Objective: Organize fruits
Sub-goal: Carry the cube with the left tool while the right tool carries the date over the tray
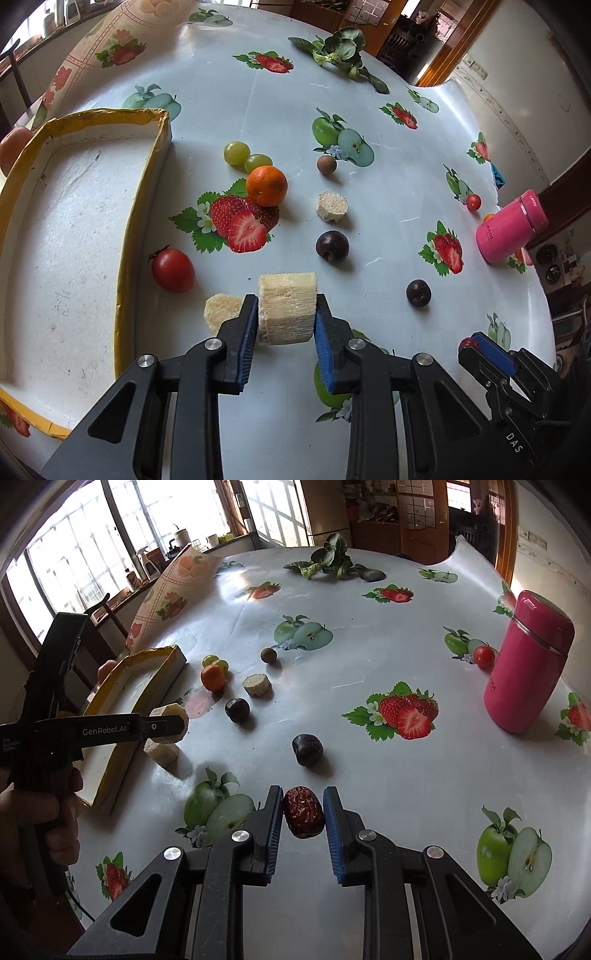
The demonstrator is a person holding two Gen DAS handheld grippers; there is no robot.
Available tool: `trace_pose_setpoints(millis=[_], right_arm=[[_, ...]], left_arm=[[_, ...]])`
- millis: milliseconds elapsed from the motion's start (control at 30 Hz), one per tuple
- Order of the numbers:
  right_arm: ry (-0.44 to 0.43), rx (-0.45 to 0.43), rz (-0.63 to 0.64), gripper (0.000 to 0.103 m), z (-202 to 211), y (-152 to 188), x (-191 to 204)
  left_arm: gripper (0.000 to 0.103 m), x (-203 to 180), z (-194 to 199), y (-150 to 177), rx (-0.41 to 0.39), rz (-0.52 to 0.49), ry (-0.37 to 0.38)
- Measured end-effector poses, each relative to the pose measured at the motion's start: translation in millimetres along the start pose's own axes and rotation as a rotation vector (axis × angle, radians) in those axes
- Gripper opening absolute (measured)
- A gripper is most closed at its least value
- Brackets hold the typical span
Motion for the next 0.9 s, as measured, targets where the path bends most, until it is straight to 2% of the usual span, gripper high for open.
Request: trace_pose_setpoints(millis=[567,900], right_arm=[[-0.070,-0.003,0.098,0.022,5,-1,69],[-0.133,0.006,0.167,0.022,-3,-6,119]], left_arm=[[0.026,37,51,19,-0.075,-0.001,-0.056],[0.026,85,65,27,-0.089,0.060,-0.094]])
Point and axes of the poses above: each gripper's, at about its wrist camera, not at the fingertips, and z roughly against the way its jaws point, x to its left, y to its underside, the point moved 5 cm from there along -z, roughly the way its jaws point
